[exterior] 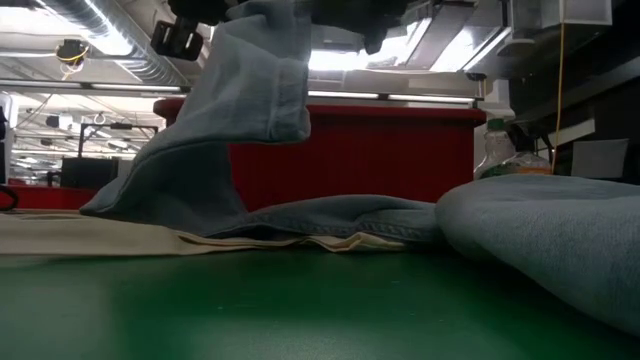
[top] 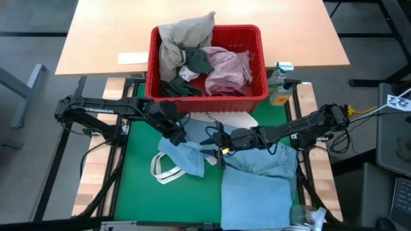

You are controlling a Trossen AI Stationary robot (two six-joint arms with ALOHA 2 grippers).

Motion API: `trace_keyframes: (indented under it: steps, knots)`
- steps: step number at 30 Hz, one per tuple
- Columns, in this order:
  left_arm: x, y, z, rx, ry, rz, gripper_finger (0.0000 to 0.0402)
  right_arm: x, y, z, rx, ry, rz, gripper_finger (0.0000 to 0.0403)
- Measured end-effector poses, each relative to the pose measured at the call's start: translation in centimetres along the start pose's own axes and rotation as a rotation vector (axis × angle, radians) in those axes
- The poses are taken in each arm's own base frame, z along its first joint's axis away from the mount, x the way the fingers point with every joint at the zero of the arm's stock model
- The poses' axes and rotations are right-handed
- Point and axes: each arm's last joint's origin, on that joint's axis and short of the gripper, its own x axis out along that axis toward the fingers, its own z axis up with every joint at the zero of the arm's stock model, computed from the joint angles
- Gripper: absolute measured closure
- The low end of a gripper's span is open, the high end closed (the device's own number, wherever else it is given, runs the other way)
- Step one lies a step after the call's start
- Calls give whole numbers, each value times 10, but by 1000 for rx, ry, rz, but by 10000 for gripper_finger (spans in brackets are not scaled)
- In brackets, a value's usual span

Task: Fold laundry
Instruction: Fold the blue jeans

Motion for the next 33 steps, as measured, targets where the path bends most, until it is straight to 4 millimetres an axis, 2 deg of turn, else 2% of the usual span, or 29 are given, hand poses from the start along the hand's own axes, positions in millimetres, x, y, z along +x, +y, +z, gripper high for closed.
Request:
trace_keyframes:
  steps: [10, 12, 16, 18, 23, 28, 33]
  knots:
    - [0, 0, 0, 1, -1, -1, 401, 5, -1, -7, -4, 31, -21, 264]
    - [0, 0, 0, 7, -1, -1, 401, 5, -1, -6, -3, 22, -34, 284]
    - [0, 0, 0, 16, -11, 5, 398, 5, -1, -5, -1, 15, -37, 363]
    - [0, 1, 1, 18, -44, 28, 391, 5, -1, -5, -1, 13, -37, 386]
    - [0, 2, 3, 111, -125, 93, 365, -1, -3, -3, 49, 22, -87, 363]
    - [0, 2, 4, 175, -175, 135, 330, -15, -7, -1, 58, 84, -179, 390]
    - [0, 3, 4, 213, -185, 165, 297, -26, -14, -9, 111, 200, -283, 375]
